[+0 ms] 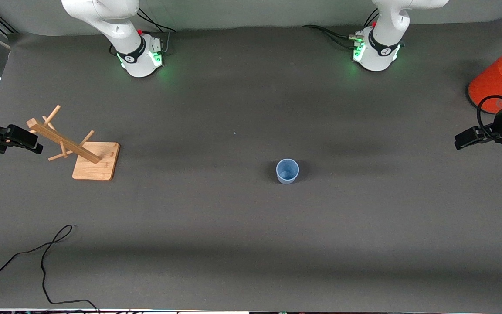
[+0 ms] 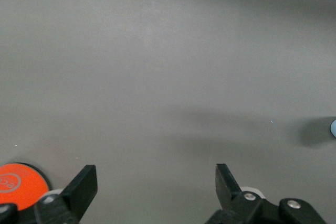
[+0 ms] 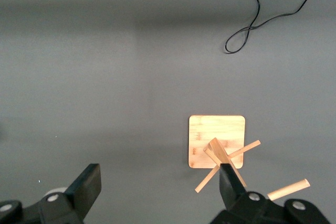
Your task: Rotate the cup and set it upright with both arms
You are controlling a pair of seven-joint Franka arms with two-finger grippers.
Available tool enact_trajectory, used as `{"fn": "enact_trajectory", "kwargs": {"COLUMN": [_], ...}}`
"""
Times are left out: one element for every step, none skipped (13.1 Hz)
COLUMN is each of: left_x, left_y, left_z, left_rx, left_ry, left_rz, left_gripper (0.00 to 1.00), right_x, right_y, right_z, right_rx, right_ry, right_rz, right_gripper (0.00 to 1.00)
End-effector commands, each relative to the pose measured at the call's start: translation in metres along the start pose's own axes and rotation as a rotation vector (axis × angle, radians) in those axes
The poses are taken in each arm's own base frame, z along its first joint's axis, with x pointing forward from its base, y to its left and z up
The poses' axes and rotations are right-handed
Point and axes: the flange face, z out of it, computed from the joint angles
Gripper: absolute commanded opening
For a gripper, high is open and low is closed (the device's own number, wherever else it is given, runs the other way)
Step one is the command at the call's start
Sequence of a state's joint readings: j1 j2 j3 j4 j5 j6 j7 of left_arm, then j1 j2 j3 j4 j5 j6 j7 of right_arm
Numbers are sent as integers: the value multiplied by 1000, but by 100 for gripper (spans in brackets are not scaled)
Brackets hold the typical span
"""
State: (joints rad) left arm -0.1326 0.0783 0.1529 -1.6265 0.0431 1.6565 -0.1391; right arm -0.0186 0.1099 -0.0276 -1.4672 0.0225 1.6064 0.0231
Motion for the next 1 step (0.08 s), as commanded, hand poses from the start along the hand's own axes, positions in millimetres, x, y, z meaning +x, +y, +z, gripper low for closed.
{"fn": "enact_trajectory", "kwargs": {"left_x": [-7], "left_y": [5], "left_z": [-4], "left_rx": [-12], "left_ry": [-10], "left_rz": [8], "left_gripper": [100], "right_x": [-2], "right_y": [0], "right_z": [-3], "right_rx": [8], "right_ry": [7], "right_rz": [-21], "right_gripper": [100]}}
